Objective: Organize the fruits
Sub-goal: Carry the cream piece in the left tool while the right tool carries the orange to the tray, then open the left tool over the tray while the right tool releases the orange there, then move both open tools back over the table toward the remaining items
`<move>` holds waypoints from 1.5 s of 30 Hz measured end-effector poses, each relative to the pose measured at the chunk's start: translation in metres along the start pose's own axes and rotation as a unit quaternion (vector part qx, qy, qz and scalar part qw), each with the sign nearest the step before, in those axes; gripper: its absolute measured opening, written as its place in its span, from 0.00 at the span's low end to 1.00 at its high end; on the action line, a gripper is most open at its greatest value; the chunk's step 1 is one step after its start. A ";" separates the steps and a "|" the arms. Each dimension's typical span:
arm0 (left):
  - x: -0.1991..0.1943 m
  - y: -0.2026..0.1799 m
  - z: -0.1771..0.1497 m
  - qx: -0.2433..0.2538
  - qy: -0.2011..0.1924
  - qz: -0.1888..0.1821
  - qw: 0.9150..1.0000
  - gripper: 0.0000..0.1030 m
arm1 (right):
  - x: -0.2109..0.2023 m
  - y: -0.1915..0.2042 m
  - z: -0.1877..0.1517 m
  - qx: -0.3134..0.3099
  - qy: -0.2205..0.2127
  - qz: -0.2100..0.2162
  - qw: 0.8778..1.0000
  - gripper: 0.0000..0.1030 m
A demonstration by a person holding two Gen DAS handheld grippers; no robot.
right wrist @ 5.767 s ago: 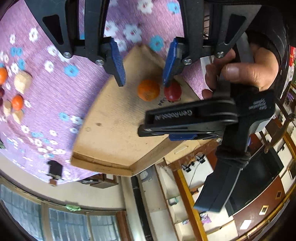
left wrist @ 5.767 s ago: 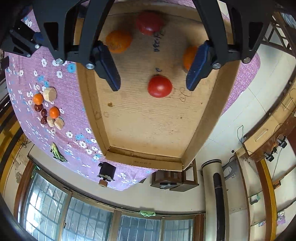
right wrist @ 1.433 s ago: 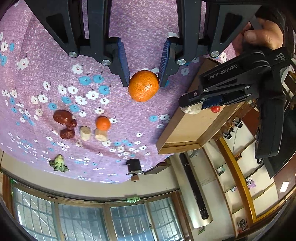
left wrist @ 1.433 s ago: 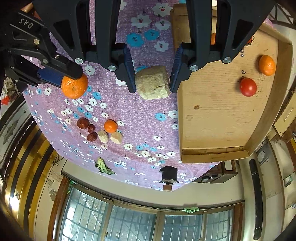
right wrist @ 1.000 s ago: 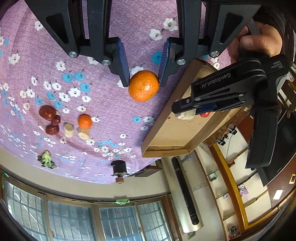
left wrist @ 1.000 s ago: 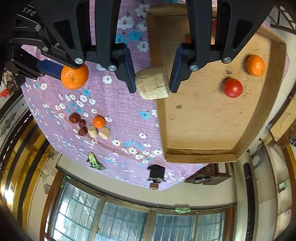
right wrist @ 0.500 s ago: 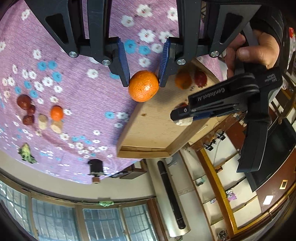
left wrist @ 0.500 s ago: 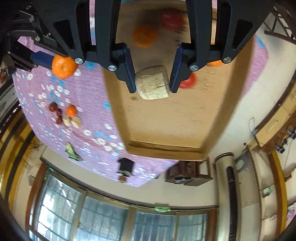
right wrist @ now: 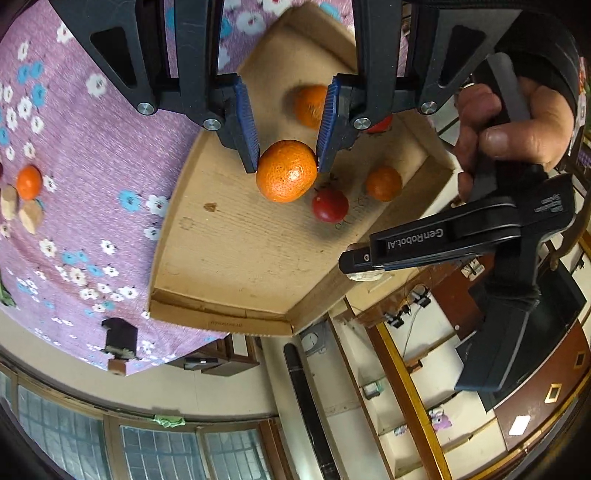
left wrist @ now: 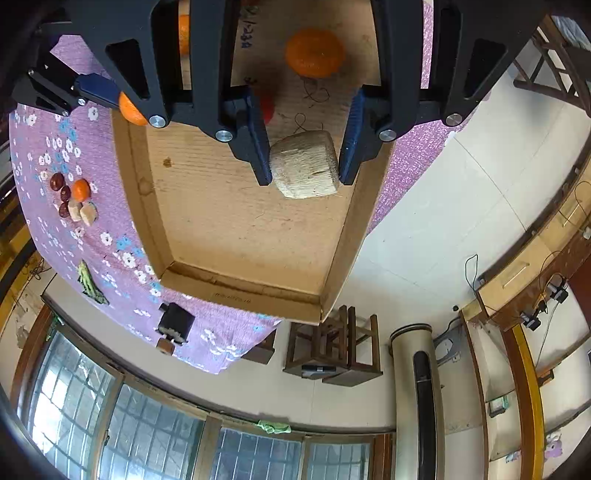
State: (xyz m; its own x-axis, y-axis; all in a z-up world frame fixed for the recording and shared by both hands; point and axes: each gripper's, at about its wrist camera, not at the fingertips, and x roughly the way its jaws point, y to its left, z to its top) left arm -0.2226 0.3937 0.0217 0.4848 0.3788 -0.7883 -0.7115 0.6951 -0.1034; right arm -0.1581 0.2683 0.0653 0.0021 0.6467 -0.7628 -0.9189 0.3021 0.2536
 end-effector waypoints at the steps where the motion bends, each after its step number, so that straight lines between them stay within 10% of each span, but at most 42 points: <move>1: 0.002 0.000 -0.001 0.000 0.002 0.000 1.000 0.34 | 0.003 0.001 0.001 -0.003 0.004 -0.002 1.000 0.31; 14: 0.024 -0.003 -0.011 0.007 0.042 0.021 0.999 0.34 | 0.025 0.007 -0.002 -0.035 0.029 -0.019 0.999 0.33; 22: 0.010 -0.003 -0.014 0.001 0.021 0.035 0.999 0.52 | 0.011 0.009 -0.003 -0.040 0.014 -0.020 0.999 0.49; 45: -0.040 -0.072 -0.026 0.057 -0.025 0.002 0.998 0.60 | -0.077 -0.029 -0.040 0.016 -0.040 -0.031 0.999 0.50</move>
State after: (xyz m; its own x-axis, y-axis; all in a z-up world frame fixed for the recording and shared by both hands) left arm -0.2038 0.3121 0.0450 0.5087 0.4095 -0.7573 -0.6522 0.7575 -0.0285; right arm -0.1474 0.1820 0.0926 0.0924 0.6797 -0.7276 -0.9033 0.3647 0.2259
